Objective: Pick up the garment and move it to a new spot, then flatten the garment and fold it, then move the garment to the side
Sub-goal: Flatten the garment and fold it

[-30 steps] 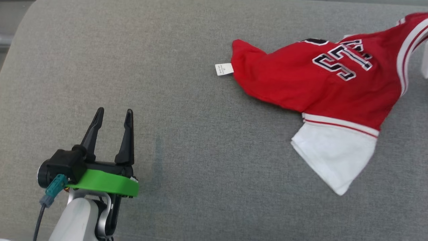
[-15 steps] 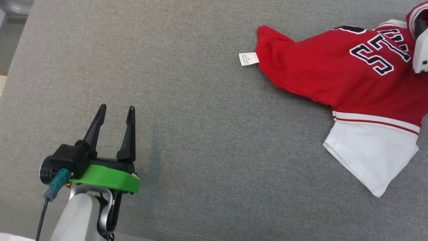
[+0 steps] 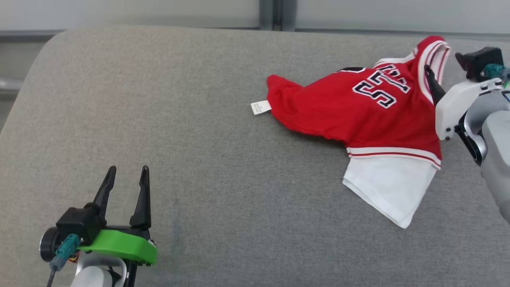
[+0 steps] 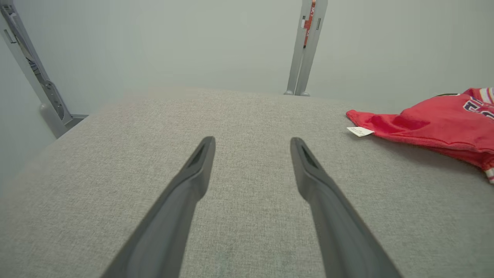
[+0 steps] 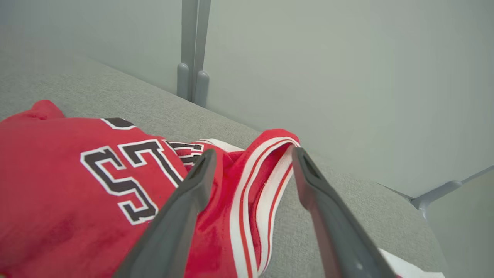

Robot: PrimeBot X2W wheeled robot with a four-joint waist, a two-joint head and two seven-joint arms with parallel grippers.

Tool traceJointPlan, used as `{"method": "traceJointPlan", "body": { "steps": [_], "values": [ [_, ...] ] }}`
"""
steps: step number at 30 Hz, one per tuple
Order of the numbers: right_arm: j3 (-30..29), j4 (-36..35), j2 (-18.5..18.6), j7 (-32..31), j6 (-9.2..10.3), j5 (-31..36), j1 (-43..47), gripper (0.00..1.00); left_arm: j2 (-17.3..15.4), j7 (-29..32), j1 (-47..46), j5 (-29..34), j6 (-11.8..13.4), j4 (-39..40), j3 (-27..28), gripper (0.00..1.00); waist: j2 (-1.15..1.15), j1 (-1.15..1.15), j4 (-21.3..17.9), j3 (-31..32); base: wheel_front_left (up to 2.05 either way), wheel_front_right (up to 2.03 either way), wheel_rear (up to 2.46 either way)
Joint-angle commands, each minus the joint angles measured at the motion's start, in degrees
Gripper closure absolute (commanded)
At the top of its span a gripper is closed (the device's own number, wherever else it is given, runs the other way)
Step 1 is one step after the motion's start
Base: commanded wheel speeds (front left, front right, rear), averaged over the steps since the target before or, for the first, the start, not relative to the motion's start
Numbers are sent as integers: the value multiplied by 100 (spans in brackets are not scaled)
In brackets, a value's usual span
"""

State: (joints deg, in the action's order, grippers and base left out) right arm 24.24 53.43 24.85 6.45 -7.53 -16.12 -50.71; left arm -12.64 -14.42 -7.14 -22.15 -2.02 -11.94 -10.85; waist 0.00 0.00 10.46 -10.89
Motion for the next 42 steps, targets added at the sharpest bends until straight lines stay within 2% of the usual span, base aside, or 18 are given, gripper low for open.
{"method": "traceJointPlan", "body": {
  "steps": [1, 8, 12, 16, 18, 24, 28, 32, 36, 39, 42],
  "values": [
    [22, -113, 38, -46, 8, -79, 203, 0, -37, 6, 155, -62, 30, 27, 6, 0, 0, 0, -786, 846, 0, 0, 0],
    [-88, -916, 113, -156, 8, -423, 1262, 0, 18, 54, 425, -122, 122, 136, -36, 0, 0, 0, -972, 1150, 0, 0, 0],
    [-567, -1641, 57, 104, 8, -421, 2072, 0, 33, 37, 559, -135, 191, 245, -30, 0, 0, 0, -1032, 1195, 0, 0, 0],
    [-1207, -2507, -229, 521, 7, -250, 2970, 0, 17, 18, 654, -117, 232, 335, -7, 0, 0, 0, -1066, 1214, 0, 0, 0],
    [-1614, -3167, -544, 703, 8, -111, 3620, 0, 16, -7, 722, -118, 244, 377, 18, 0, 0, 0, -1081, 1232, 0, 0, 0],
    [-2014, -3976, -1056, 771, 7, 122, 4503, 0, 29, -37, 792, -133, 244, 405, 59, 0, 0, 0, -1077, 1229, 0, 0, 0],
    [-2051, -4147, -1190, 610, 7, 222, 4668, 0, 38, -44, 722, -123, 223, 403, 53, 0, 0, 0, -1050, 1208, 0, 0, 0],
    [-1905, -4085, -1233, 157, 7, 224, 4693, 0, 43, -52, 666, -107, 209, 395, 23, 0, 0, 0, -1000, 1173, 0, 0, 0],
    [-1790, -3713, -1326, -608, 8, 96, 4573, 0, 47, -47, 598, -113, 198, 365, -12, 0, 0, 0, -903, 1116, 0, 0, 0],
    [-1824, -3319, -1526, -1212, 4, 26, 4460, 0, 45, -32, 556, -127, 177, 328, -43, 0, 0, 0, -791, 1057, 0, 0, 0],
    [-2113, -2959, -1734, -1526, 7, -71, 4317, 0, 41, -20, 488, -135, 161, 308, -61, 0, 0, 0, -684, 989, 0, 0, 0]
  ]
}}
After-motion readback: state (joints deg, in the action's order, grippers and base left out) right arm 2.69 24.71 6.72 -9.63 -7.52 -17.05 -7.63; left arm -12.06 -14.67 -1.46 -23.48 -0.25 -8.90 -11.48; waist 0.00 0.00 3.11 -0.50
